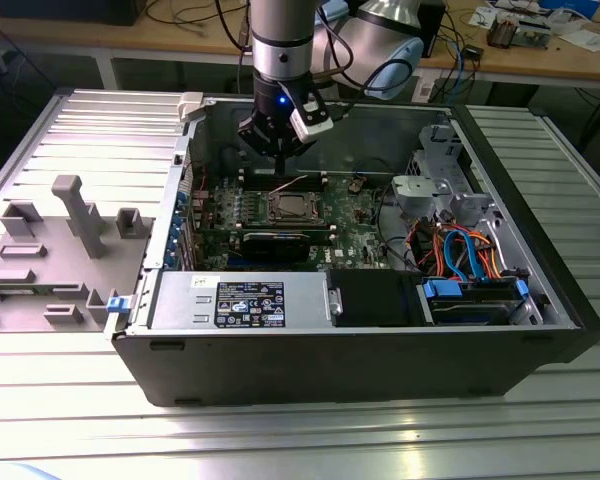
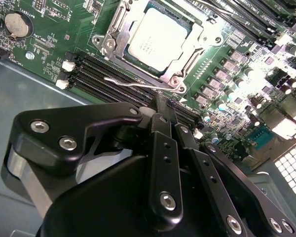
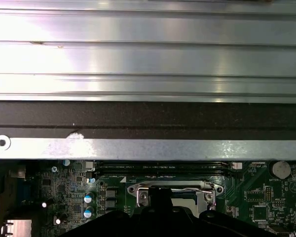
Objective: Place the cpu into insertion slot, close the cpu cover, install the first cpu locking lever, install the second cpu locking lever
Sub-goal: 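Install the first cpu locking lever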
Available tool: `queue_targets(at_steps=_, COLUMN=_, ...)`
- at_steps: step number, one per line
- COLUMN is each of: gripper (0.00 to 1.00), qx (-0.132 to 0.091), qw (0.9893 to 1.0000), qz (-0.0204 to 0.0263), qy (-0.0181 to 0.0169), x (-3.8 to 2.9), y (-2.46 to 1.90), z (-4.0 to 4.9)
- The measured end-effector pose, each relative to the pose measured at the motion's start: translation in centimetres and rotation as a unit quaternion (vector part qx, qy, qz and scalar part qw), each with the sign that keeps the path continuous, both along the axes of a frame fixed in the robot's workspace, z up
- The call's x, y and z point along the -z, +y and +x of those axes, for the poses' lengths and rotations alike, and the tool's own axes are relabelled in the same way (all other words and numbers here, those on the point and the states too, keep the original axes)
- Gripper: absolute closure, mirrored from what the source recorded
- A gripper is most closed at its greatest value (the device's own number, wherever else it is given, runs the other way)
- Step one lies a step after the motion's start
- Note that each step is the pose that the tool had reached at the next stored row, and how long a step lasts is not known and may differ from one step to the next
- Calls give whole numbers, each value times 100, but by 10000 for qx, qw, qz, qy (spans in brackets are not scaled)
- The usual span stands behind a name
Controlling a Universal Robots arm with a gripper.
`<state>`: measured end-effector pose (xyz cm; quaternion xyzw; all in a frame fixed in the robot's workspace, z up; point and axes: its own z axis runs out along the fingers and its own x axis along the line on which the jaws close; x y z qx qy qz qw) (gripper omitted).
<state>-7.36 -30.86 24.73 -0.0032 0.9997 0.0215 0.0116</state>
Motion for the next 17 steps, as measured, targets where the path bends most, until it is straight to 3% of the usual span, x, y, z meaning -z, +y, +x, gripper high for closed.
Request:
queue_targets(at_steps=15, gripper=89, qx=13, qw=10000, qz=25, qy=0, x=58, y=1, z=69)
queue_targets(at_steps=17, gripper=89, qx=24, qw=10000, qz=73, qy=0, x=76, y=2, z=80)
